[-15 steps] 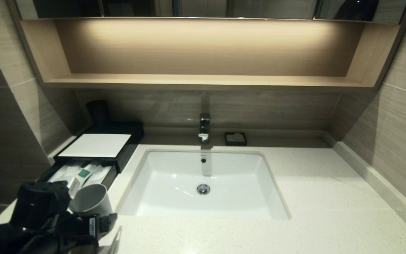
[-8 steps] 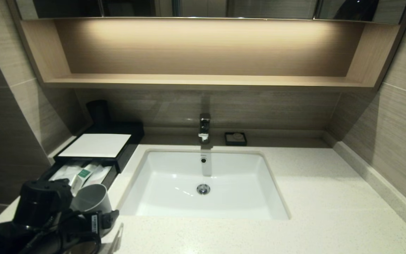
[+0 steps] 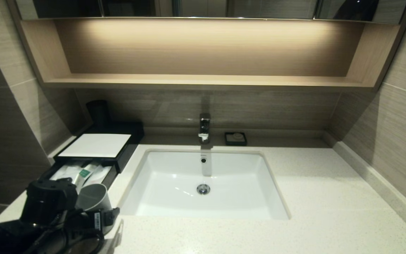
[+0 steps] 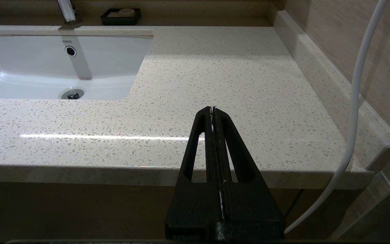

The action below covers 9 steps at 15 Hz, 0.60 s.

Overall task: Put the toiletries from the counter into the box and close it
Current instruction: Pick up the cup

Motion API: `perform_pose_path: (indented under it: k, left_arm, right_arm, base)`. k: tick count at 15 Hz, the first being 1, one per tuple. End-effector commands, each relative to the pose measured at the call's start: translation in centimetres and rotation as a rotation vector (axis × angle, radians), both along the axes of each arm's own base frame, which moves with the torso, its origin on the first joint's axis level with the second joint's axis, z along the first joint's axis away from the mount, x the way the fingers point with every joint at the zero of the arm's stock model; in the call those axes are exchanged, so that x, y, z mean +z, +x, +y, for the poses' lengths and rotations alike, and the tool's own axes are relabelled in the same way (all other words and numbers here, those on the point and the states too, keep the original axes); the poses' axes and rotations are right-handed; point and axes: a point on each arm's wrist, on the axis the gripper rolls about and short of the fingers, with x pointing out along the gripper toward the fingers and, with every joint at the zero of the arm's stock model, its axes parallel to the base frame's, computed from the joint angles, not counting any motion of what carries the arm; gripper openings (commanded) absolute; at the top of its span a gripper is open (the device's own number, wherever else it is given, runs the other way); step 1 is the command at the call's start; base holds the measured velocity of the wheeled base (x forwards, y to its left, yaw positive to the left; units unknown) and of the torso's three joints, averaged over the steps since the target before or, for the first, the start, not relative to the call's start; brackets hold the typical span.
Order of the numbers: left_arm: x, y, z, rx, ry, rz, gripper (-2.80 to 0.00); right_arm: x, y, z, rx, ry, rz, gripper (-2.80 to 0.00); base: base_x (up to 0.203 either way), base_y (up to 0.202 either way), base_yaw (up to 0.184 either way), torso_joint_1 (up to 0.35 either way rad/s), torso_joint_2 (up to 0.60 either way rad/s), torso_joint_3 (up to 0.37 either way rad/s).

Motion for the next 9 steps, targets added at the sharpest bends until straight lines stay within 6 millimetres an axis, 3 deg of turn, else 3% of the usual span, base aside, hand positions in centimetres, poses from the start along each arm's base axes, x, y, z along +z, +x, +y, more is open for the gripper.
perform_pose_path:
  k: [1,4,5,9]
  left_arm:
    - [-0.08,0.15,-0.04,0.004,0.001,0.000,0.00]
    - [-0.26,0.34,-0.08,0.006,0.001,0.003,0.00]
    - [-0.28,0.44,-0.10,0.007,-0.001,-0.007,-2.80]
    - [-0.57,0.71,-0.18,0.010,-0.003,-0.010,-2.80]
  right_arm:
    - [-0.04,0.01,0.00,0.000,0.000,0.001,-2.80]
    - [-0.04,0.01,0.00,0.001,0.000,0.001,-2.80]
    - [-0.04,0.00,0.00,0.000,0.000,0.000,-2.80]
    - [-0.04,0.00,0.00,0.000,0.000,-0.001,-2.80]
  base:
    - [0.000,0.000,0.000,0.000,0.00,0.000]
    - [0.000,0.000,0.000,0.000,0.00,0.000]
    - [0.000,0.000,0.000,0.000,0.00,0.000]
    - [0.000,0.000,0.000,0.000,0.00,0.000]
